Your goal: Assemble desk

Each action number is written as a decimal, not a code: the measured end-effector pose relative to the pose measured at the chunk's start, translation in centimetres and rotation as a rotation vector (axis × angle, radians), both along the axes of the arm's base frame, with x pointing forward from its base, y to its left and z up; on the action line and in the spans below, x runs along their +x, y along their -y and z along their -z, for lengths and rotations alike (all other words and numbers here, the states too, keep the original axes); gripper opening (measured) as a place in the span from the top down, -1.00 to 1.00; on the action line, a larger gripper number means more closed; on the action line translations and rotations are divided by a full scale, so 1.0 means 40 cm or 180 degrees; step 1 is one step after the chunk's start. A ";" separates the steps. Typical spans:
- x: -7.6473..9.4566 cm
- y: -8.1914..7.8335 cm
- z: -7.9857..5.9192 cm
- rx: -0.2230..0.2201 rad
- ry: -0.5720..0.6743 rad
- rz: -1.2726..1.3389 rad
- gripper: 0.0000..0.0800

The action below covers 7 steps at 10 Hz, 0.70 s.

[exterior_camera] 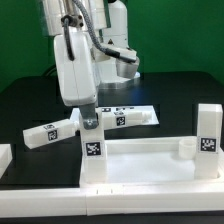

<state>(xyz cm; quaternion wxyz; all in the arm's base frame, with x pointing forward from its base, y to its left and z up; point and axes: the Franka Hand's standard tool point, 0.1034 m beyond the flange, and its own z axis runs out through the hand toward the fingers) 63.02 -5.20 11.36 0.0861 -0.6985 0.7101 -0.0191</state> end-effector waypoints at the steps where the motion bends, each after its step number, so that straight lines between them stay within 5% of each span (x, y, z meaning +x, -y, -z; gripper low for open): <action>1: 0.000 0.000 0.000 -0.0010 0.0003 -0.0050 0.26; 3: 0.003 0.000 -0.008 -0.0163 0.0137 -0.1197 0.09; 4: 0.003 0.001 -0.012 -0.0231 0.0217 -0.1794 -0.41; 7: 0.001 0.003 -0.011 -0.0356 0.0272 -0.2541 -0.61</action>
Offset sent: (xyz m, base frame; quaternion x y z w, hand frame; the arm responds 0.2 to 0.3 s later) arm 0.0006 0.0293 0.0052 0.0581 -0.1098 -0.3997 0.9082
